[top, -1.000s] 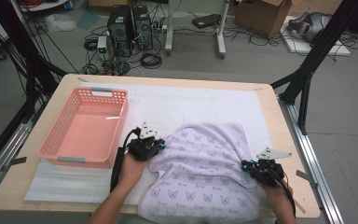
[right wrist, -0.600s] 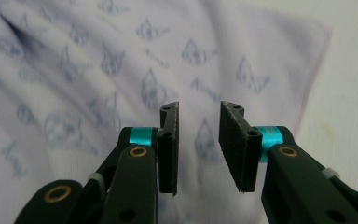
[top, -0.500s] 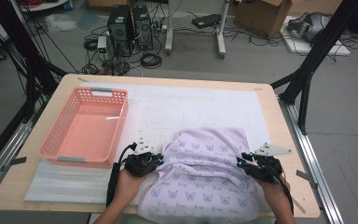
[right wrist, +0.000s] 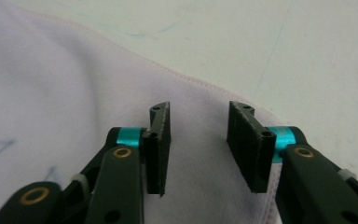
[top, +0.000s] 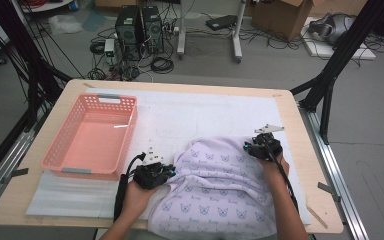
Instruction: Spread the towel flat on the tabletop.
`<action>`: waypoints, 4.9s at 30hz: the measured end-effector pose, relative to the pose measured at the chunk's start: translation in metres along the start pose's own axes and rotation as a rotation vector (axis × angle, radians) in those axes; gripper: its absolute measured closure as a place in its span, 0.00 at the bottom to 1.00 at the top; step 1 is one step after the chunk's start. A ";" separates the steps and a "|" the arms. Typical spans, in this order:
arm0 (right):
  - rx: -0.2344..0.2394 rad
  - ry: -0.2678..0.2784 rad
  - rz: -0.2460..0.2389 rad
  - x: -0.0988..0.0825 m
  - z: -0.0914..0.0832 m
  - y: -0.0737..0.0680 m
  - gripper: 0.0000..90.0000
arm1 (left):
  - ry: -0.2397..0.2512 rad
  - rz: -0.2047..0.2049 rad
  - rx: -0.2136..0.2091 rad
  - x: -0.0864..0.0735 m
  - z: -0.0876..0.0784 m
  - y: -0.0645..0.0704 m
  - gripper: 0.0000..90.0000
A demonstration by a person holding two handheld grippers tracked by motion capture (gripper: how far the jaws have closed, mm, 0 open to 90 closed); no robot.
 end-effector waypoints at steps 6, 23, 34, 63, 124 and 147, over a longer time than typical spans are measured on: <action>-0.038 -0.005 0.025 0.000 -0.003 0.010 0.99 | 0.006 -0.004 -0.008 0.000 -0.001 0.000 0.91; -0.031 0.132 0.006 -0.020 -0.058 0.004 0.76 | 0.034 -0.086 -0.054 0.041 0.009 -0.010 0.55; 0.050 0.151 -0.020 -0.037 -0.072 -0.003 0.73 | -0.070 -0.085 -0.040 0.072 0.063 -0.016 0.56; 0.080 0.165 -0.024 -0.041 -0.069 -0.006 0.71 | 0.040 -0.100 0.203 0.080 0.060 -0.041 0.54; 0.077 0.124 0.039 -0.028 -0.058 0.022 0.62 | -0.045 -0.141 0.175 0.039 0.046 -0.044 0.53; 0.021 0.145 0.020 -0.031 -0.031 0.028 0.97 | 0.022 -0.169 0.292 0.050 0.062 -0.051 0.94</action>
Point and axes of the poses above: each handheld gripper's, and its own axes: z roughly forward along the jaws, x roughly out of its top, y roughly to its right, the point moved 2 cm from there along z, roughly forward along the jaws, and after that the axes turned 12 degrees about x, right-handed, at the moved point
